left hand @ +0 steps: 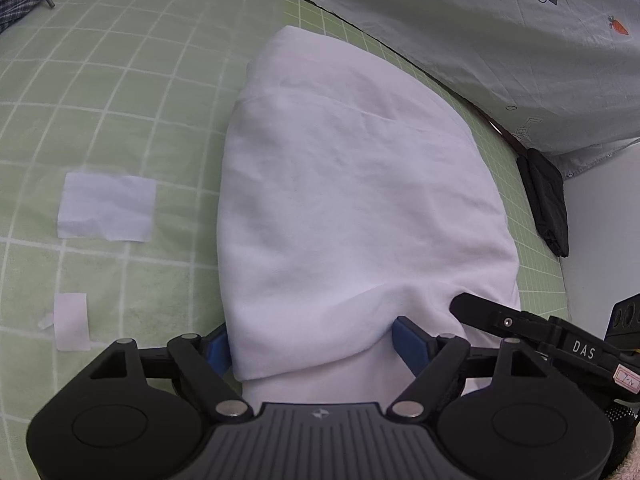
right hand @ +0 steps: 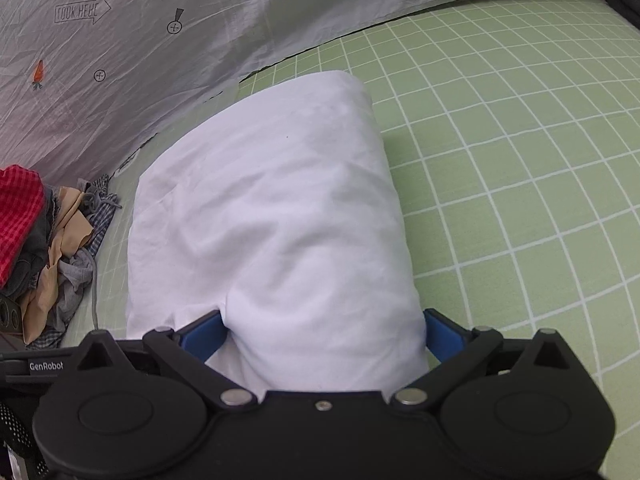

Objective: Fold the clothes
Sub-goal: 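Grasp the folded trousers with both tools and carry them toward the black garment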

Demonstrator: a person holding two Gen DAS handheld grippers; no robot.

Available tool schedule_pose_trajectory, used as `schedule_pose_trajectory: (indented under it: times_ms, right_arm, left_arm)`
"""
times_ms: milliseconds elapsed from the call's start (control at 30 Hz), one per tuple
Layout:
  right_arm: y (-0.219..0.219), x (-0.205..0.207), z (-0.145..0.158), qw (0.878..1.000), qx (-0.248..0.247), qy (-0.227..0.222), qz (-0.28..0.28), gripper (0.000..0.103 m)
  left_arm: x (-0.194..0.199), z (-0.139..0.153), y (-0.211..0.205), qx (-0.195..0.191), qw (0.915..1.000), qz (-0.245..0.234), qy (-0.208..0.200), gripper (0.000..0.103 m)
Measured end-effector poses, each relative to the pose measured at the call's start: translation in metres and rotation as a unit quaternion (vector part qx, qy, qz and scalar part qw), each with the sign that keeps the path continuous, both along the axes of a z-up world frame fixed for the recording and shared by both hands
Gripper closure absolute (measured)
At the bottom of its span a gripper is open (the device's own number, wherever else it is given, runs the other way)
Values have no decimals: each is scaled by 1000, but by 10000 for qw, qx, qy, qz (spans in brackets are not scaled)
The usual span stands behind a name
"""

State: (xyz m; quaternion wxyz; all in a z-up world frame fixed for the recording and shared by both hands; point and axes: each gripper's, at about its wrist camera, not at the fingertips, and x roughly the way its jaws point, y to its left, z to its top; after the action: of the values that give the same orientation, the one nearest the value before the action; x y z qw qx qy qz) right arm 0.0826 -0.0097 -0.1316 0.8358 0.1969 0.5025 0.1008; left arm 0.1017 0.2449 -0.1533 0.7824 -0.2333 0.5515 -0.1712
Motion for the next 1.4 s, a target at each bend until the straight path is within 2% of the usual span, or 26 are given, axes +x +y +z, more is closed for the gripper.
schedule_pose_trajectory:
  times_ms: [200, 267, 333, 433, 500, 767, 967, 1200, 1400]
  right_arm:
    - [-5, 12, -12, 9982, 547, 237, 27, 0]
    - [-6, 10, -12, 9979, 631, 165, 50, 7]
    - [-6, 2, -7, 9983, 570, 17, 103, 26]
    - [-13, -11, 1, 9964, 828, -196, -45, 48]
    - [-17, -19, 6, 9947, 971, -298, -159, 51]
    - [-34, -67, 31, 9934, 822, -613, -523, 52]
    - [-73, -102, 37, 9886, 853, -730, -1006, 52]
    - [-143, -121, 41, 9820, 948, -902, -1364, 52]
    - [-241, -124, 52, 9829, 827, -1027, -1287, 52]
  left_arm:
    - [-2, -4, 4, -301, 9994, 166, 63, 25]
    - [-5, -1, 2, -214, 9997, 147, 16, 34]
    - [-9, 4, -1, -217, 9996, 132, -82, 46]
    - [-13, 13, -8, -258, 9993, 88, -237, 52]
    - [-14, 21, -17, -181, 9993, -10, -340, 55]
    - [-33, 38, -53, -329, 9969, -473, -534, 55]
    - [-44, 50, -101, -256, 9925, -946, -729, 55]
    - [-52, 60, -170, -170, 9881, -1259, -866, 55]
    - [-58, 68, -274, -165, 9867, -1298, -960, 55]
